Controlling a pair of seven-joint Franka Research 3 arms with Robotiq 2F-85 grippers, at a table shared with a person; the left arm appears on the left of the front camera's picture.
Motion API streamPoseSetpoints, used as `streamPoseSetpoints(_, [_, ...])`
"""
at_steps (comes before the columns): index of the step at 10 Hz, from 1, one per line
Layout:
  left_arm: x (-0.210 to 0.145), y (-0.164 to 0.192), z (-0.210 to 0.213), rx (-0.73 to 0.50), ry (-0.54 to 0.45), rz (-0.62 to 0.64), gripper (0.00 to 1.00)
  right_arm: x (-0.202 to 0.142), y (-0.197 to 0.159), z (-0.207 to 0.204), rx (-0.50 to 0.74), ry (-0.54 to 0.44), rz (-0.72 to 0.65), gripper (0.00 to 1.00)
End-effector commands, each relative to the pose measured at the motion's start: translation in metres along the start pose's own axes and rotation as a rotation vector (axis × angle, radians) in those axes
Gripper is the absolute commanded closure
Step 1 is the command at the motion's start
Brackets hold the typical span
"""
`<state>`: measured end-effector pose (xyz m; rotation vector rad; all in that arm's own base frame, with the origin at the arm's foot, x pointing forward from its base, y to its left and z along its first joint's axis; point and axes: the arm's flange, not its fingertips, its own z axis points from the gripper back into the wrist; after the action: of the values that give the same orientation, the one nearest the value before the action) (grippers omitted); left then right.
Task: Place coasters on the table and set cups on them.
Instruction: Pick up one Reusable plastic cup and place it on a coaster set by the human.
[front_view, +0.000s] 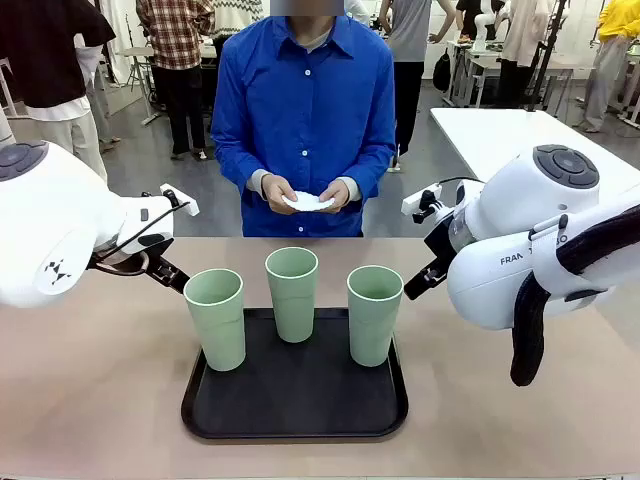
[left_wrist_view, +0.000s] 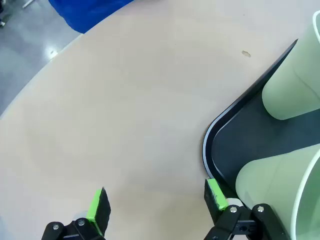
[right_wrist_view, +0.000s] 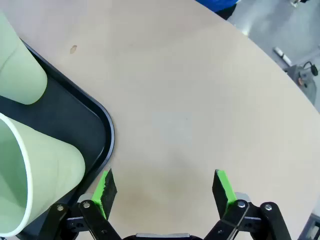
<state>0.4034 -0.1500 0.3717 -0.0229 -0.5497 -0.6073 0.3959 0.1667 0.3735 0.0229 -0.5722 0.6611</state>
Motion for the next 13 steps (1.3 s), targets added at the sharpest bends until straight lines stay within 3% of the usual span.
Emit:
streamPoseSetpoints(1, [0.0000, -0.0001, 0.0000, 0.000, 0.000, 0.000, 0.00, 0.0000, 0.0000, 0.0000, 0.000, 0.000, 0.000, 0.00])
streamPoseSetpoints(13, [0.0000, -0.0001, 0.0000, 0.000, 0.000, 0.000, 0.00, 0.0000, 0.0000, 0.0000, 0.000, 0.000, 0.000, 0.00])
